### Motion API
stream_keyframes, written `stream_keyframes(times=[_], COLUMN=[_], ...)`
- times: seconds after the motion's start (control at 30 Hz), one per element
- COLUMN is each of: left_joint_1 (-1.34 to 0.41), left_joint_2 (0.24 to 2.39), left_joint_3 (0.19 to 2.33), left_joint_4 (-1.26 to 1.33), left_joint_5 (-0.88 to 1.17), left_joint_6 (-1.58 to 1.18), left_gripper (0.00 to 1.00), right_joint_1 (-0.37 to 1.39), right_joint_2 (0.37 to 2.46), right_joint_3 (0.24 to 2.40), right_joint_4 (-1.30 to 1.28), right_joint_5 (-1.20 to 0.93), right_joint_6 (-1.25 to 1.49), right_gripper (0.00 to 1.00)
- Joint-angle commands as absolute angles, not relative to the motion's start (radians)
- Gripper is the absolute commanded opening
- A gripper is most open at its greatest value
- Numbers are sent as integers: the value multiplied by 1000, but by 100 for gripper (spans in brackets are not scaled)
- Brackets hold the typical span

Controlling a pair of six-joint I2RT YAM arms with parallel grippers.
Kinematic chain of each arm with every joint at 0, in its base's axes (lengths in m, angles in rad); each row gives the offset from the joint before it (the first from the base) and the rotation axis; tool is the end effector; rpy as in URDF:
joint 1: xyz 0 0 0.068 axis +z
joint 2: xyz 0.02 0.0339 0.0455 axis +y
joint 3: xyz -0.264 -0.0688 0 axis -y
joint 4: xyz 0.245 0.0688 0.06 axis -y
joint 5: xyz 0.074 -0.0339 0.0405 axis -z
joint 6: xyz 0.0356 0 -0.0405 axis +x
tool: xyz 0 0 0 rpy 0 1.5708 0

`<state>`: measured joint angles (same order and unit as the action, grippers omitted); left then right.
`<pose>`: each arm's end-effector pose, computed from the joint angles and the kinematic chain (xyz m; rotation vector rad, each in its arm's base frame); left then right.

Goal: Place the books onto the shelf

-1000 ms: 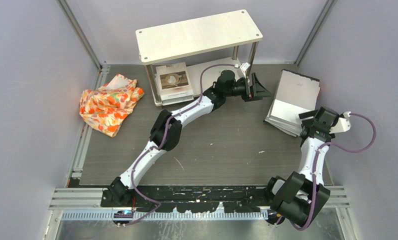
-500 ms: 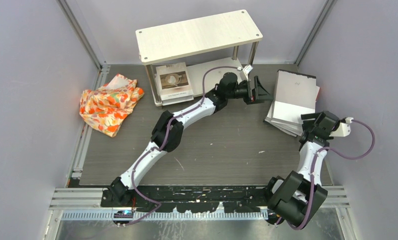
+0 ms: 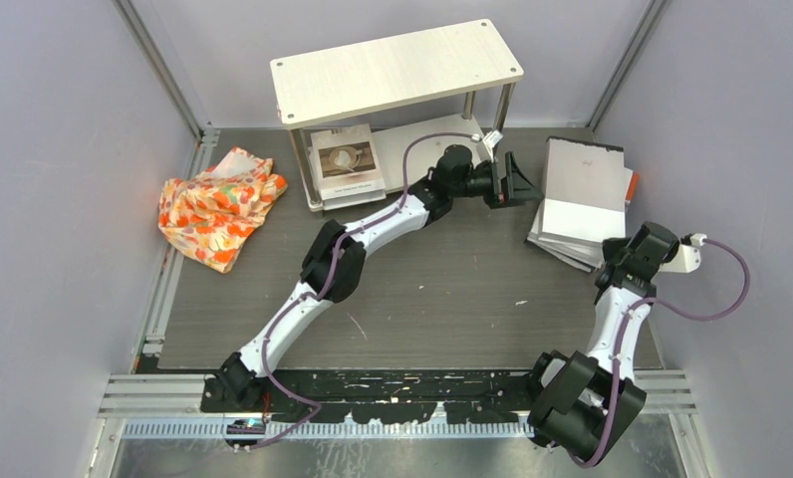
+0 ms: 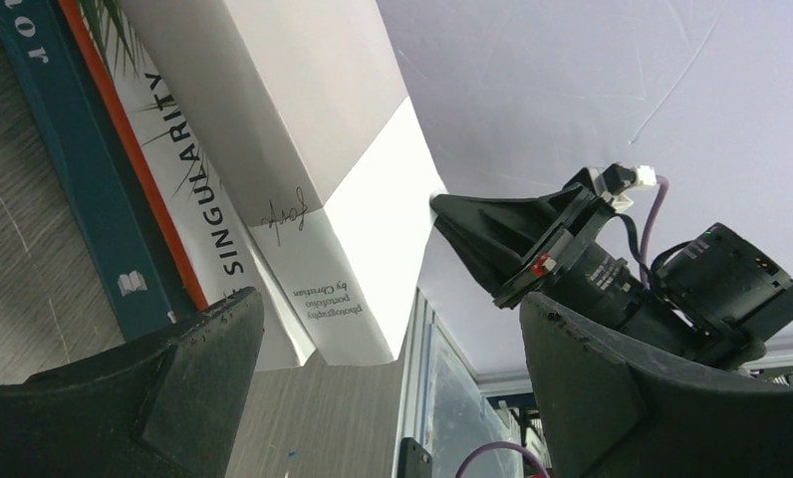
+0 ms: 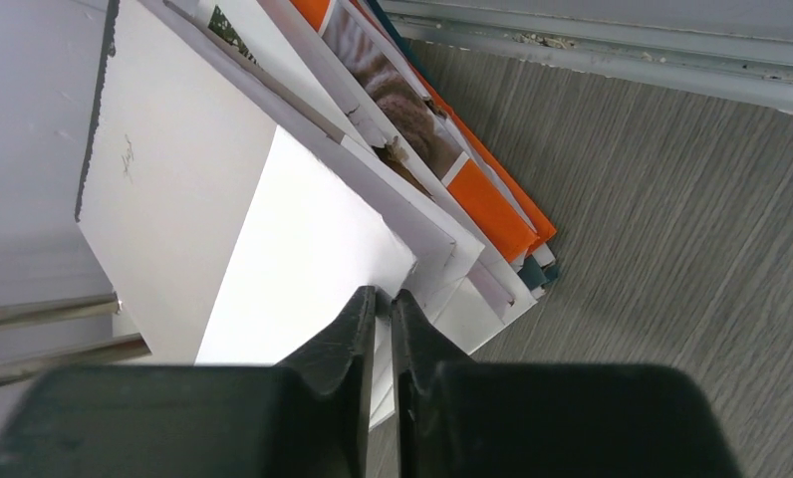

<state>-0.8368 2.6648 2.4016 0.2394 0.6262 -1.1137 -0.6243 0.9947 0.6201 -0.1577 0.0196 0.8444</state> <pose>0.3928 -0.4666 0.2264 0.3349 1.9778 -1.8934 0.1786 -0.1295 0.2455 1.4193 1.5545 0.1116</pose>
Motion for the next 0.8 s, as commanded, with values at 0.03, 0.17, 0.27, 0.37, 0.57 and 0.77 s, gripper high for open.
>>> stream_keyframes(times=[0.03,0.17,0.27,0.37,0.57,0.77], left_joint_1=[-838,-836,-833,-829,-821,-813], left_joint_2=[2636,2623,2609,2594,2585,2564], left_joint_3=[2375,2351,2327,2304,2281,2233], left_joint_4=[300,312,322,335,381,439], left_joint_5=[642,640,641,638,633,625], left_joint_6=[-1088,-1090,-1090,-1093,-1122,-1148], left_gripper=[100,100,100,100,100,100], right_joint_1=[-625,-625,-626,-625,-625,-626], right_joint_2=[973,963,950,930,853,827], right_joint_3=[638,641,642,645,642,660], right_joint_4=[-148,-152,-156,-173,-226,-273], right_joint_5=[14,14,-27,-37,-60,-102], right_joint_6=[837,841,851,858,867,886], right_gripper=[6,1,1,1,13,1])
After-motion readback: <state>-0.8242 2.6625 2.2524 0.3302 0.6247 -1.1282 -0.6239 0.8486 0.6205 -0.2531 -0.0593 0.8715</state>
